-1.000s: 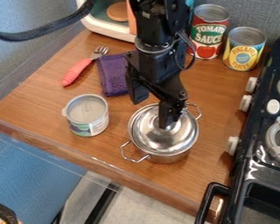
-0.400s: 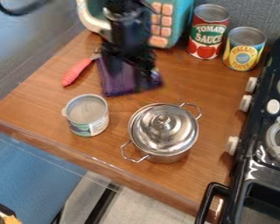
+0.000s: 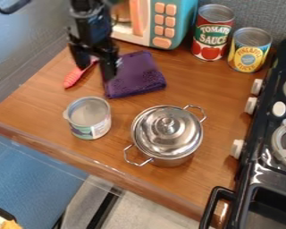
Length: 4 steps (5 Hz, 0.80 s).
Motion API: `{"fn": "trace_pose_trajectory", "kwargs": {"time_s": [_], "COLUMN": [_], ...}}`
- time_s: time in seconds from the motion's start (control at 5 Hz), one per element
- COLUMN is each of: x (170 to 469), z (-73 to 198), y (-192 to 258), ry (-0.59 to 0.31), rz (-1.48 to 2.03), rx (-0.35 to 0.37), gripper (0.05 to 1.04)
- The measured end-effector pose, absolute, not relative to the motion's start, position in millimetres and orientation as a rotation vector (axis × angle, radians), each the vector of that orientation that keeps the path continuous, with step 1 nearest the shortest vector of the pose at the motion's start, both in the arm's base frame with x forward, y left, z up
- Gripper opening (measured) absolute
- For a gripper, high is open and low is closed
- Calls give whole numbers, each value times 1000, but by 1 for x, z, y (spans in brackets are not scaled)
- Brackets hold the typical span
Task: Moved the red fork on the upper right side of the table over the pot
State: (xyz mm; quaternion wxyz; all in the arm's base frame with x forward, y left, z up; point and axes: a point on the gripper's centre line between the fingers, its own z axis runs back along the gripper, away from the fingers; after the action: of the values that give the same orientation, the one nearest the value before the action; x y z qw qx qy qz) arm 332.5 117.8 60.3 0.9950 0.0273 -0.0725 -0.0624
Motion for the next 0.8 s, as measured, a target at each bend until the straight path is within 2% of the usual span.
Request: {"fn": "trace_pose_trajectory", "kwargs": {"time_s": [0.2,0.4,0.8], "x": [336,339,341], "z": [41,34,33], "y": [141,156,172], "ry": [-133,-134,-130], "rz": [-98,-77,-29], "rx": [102,151,169], "gripper": [1001,1001,1000]}}
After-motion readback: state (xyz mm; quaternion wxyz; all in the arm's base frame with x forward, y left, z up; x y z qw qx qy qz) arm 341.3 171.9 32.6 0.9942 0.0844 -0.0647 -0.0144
